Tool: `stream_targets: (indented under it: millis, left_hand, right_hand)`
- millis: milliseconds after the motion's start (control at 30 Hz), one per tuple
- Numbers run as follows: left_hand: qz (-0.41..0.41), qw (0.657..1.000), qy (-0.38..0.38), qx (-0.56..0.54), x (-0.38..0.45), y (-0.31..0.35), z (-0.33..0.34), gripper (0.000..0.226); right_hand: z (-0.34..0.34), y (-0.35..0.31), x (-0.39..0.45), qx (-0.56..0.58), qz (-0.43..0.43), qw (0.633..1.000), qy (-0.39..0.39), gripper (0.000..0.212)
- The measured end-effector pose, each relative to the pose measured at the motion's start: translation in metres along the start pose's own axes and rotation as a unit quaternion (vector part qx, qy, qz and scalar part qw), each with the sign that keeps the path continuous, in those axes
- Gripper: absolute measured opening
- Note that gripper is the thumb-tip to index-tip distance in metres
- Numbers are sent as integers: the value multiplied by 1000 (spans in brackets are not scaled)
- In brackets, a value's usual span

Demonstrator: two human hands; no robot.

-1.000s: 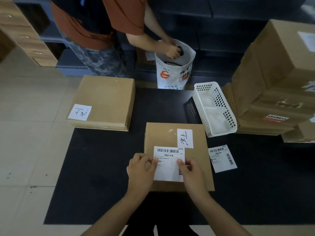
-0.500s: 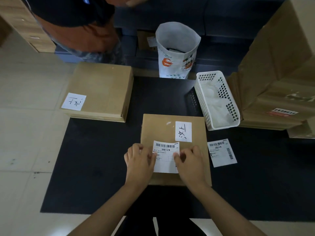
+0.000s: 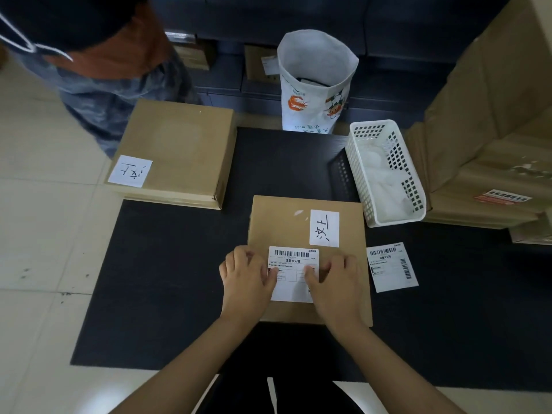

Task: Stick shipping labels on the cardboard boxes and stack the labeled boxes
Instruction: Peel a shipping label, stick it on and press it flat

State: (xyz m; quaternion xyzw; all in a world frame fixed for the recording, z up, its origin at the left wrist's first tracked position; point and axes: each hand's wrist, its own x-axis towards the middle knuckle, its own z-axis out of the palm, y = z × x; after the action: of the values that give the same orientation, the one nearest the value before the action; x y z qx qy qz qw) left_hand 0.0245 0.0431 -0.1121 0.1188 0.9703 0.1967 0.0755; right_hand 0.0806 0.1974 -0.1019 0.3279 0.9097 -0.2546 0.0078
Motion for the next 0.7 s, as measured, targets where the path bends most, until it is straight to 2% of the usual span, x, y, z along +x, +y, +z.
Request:
stream_targets:
  millis: [67,133,200,267,333,400,700]
  left_hand:
    - [29,998,50,6,0,0,1,18]
    - [104,991,87,9,-2,1,2,15]
    - [188,979,56,51,-8,6,4,31]
    - [229,968,6,99,-14,8,12,45]
    - [219,969,-32,113,-14,2,19,53]
    - [219,966,-52,125,-12,-8,23,52]
    - [204,971,-58,108,-12,-16,25,55]
  right_hand:
    - [2,-1,-5,-54,-62,995,55,27]
    - [8,-2,-12,-54,-137,986,74,29]
    - [17,-5,-20,-54,-206,976,50,39]
    - [26,-4,-24,-92,-256,962,7,50]
    - [32,-1,-20,-127,-253,958,-38,60]
    - [36,6,-16,-148,-242,957,-65,61]
    - [37,15,-16,-157,-230,959,-60,63]
